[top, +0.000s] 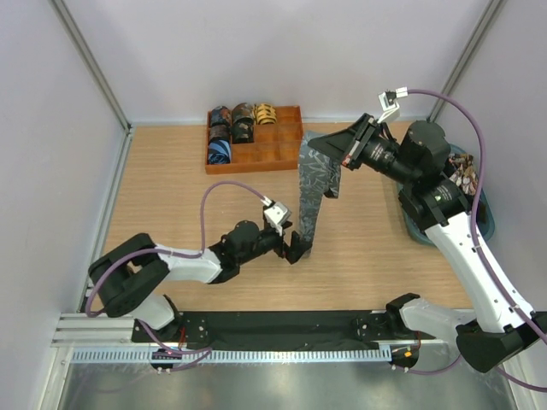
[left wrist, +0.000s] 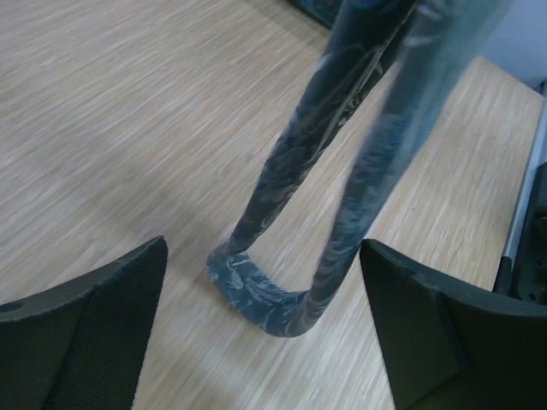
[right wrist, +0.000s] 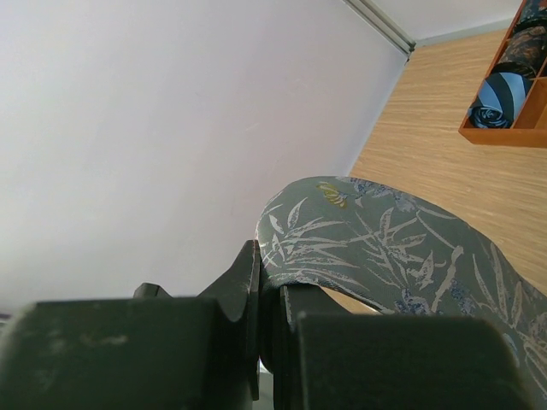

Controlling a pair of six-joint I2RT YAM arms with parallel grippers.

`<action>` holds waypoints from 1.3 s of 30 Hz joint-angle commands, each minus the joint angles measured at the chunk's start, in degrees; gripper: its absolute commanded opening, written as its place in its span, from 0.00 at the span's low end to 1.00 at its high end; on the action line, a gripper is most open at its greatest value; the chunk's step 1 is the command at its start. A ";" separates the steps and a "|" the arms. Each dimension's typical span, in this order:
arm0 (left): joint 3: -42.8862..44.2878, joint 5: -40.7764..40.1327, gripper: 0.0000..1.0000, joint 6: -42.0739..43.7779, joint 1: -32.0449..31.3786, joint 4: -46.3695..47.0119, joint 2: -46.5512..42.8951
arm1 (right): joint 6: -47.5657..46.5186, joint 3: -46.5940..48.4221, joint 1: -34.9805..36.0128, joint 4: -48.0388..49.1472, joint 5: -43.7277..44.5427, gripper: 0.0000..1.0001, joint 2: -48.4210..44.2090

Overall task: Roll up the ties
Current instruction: Move the tie to the center of the board

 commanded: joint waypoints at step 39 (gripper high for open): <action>9.31 12.75 0.00 -25.69 -1.20 -44.92 -20.04 | -30.83 7.22 -15.20 4.38 5.42 0.83 24.35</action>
